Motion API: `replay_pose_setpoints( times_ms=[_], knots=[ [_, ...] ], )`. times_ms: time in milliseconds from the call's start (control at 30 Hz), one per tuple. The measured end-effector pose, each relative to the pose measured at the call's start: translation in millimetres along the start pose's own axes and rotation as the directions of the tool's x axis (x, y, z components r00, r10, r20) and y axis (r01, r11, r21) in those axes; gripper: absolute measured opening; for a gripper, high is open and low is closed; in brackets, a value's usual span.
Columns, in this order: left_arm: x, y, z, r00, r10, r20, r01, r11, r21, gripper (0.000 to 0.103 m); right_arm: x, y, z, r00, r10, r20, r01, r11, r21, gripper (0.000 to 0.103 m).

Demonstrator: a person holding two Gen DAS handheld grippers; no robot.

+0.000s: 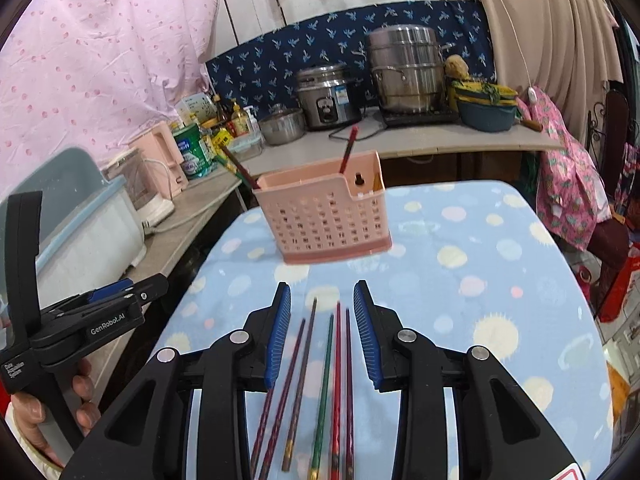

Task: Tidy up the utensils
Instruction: 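Move both open grippers back over the remaining chopsticks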

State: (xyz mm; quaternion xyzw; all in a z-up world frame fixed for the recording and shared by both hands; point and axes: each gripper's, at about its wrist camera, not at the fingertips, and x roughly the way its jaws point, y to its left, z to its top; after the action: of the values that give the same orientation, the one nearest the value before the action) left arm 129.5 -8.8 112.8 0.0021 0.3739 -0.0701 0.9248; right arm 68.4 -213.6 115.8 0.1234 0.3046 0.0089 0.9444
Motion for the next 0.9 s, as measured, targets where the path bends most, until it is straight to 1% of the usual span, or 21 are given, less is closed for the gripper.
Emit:
replay_pose_setpoints(
  times_ms=[133,233,367,500,700,833,900],
  knots=[
    [1.0,-1.4,-22.8,1.000,0.003,-0.025,-0.003,1.000,0.009,0.055,-0.3,-0.5,-28.0,0.999,-0.026,-0.046,0.025,0.999,-0.020,0.033],
    [4.9,-2.0,-41.5,0.998,-0.005,-0.059,0.006,1.000,0.011,0.055,0.5,-3.5,-47.6,0.996,-0.039,-0.081,0.037,0.999,-0.030,0.033],
    [11.1,-5.5,-66.8,0.995,-0.006,-0.101,0.009,1.000,0.027,0.055,6.7,-8.8,-78.2,0.988,-0.056,-0.142,0.052,0.998,-0.030,0.033],
    [12.6,-8.6,-84.7,0.993,-0.006,-0.121,0.012,0.999,0.044,0.055,10.5,-13.5,-101.3,0.980,-0.057,-0.189,0.055,0.998,-0.018,0.033],
    [19.5,-11.9,-105.7,0.986,-0.014,-0.166,0.023,0.998,0.054,0.055,16.1,-14.5,-125.4,0.969,-0.081,-0.235,0.076,0.997,-0.032,0.032],
    [23.3,-14.2,-114.2,0.982,-0.014,-0.187,0.026,0.998,0.062,0.055,21.1,-16.9,-137.0,0.962,-0.085,-0.258,0.080,0.996,-0.030,0.029],
    [24.7,-15.3,-117.7,0.981,-0.016,-0.194,0.030,0.997,0.066,0.055,23.3,-17.7,-138.8,0.960,-0.086,-0.268,0.081,0.996,-0.027,0.025]
  ],
)
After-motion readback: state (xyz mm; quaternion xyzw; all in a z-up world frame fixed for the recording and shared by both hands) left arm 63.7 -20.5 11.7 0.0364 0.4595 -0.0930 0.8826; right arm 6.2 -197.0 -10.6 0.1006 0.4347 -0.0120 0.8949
